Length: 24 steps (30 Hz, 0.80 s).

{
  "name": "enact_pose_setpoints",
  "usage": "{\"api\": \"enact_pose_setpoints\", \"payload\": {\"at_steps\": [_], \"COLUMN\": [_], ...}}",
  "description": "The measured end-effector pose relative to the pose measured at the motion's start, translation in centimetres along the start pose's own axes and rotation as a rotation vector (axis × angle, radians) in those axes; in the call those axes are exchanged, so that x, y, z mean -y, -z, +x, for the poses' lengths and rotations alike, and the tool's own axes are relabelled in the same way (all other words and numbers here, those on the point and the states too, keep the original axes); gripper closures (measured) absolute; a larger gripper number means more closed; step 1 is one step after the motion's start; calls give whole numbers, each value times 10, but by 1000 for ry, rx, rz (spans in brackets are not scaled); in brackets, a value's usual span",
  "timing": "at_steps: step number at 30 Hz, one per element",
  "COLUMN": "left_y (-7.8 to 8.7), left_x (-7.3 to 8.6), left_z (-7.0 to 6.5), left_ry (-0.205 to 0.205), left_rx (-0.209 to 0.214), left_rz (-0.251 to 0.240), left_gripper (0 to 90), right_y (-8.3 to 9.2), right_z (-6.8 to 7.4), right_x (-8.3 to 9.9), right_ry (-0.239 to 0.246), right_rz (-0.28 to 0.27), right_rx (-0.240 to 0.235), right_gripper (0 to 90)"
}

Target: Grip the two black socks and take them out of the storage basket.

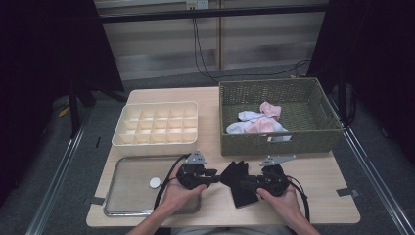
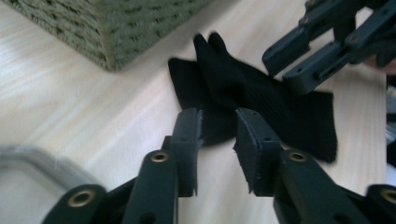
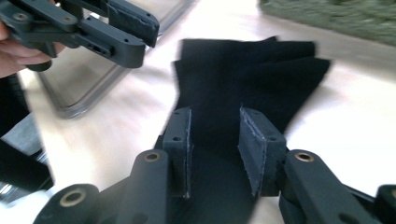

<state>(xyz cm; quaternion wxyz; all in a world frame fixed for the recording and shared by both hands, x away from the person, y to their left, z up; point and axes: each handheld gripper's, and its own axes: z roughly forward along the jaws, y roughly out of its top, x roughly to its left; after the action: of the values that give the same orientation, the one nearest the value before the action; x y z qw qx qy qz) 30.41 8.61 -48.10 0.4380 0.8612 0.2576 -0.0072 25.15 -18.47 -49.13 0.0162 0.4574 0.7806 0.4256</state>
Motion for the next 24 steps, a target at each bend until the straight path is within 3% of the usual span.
{"api": "enact_pose_setpoints", "payload": {"at_steps": [4,8,11,15,20,24], "left_y": [-13,-19,-23,-25,-29,-25], "left_x": [2,3,4,4,4,3], "left_z": [6,7,8,5,-2,-3], "left_ry": [12,-4,-3,-18,-37,-31], "left_rx": [-29,-60,-46,-6,54,63], "left_rz": [36,62,83,88,98,83], "left_gripper": [661,656,630,595,752,870], "right_y": [-3,5,6,1,-4,-7], "right_z": [-4,-12,-18,-17,-13,-11], "right_x": [1,4,7,6,5,5], "right_ry": [-12,-40,-51,-38,-12,-11], "right_rz": [21,7,17,18,15,24], "right_rx": [41,72,90,78,68,61], "right_gripper": [634,626,620,617,682,825]}}
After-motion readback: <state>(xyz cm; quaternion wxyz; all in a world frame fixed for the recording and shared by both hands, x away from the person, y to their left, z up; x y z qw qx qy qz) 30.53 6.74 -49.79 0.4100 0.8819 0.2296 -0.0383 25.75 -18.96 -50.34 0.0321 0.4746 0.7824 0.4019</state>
